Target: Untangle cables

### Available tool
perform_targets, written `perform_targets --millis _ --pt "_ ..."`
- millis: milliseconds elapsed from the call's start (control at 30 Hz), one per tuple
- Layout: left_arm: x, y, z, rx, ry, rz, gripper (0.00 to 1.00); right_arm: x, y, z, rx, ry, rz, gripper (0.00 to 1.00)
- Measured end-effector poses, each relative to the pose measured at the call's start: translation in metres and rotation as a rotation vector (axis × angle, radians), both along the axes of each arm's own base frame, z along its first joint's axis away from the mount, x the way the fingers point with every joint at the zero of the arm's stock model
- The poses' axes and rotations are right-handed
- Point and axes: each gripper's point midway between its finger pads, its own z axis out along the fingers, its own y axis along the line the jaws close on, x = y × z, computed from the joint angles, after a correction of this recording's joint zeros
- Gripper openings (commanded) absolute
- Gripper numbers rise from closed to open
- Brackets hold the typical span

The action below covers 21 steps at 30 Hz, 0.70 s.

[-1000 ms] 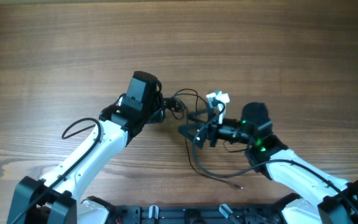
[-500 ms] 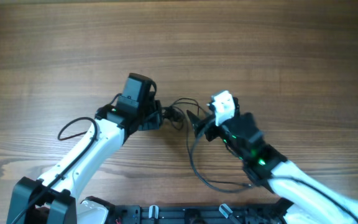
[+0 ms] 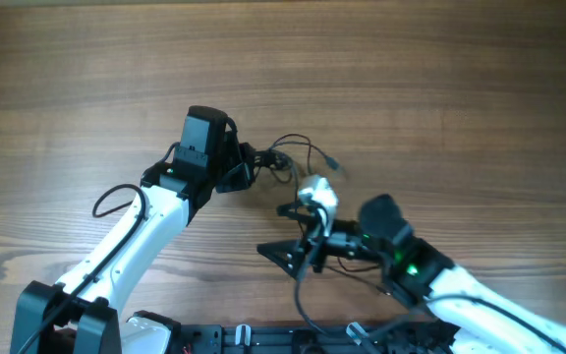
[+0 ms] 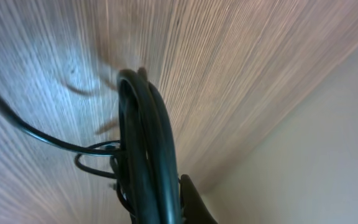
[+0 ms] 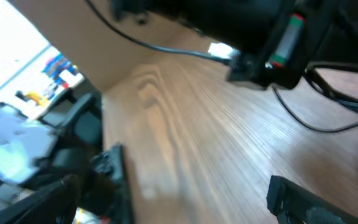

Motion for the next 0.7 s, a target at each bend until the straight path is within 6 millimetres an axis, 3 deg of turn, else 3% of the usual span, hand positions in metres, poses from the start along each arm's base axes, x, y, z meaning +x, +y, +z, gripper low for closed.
perform_targets --millis 133,233,367,500,700 --pt "-0.005 -0.012 0.003 -0.052 0.013 -0.048 0.04 0.028 0.007 -0.034 -0.063 -0.033 -0.086 0.99" --pt "-0.009 -0.018 0.004 -0.068 0.018 -0.071 0.04 0.054 -0.005 -0.059 -0.167 -0.081 -0.222 1.0" --pt "-0.013 -0.025 0.005 -0.081 0.023 -0.098 0.04 0.081 -0.023 -0.063 -0.275 -0.237 -0.353 1.0" --pt "-0.016 -0.031 0.005 -0.085 0.025 -0.115 0.04 0.094 -0.037 -0.066 -0.381 -0.356 -0.404 0.98" --pt "-0.015 -0.052 0.017 -0.109 -0.042 -0.168 0.04 0.106 -0.055 -0.072 -0.479 -0.4 -0.492 0.8"
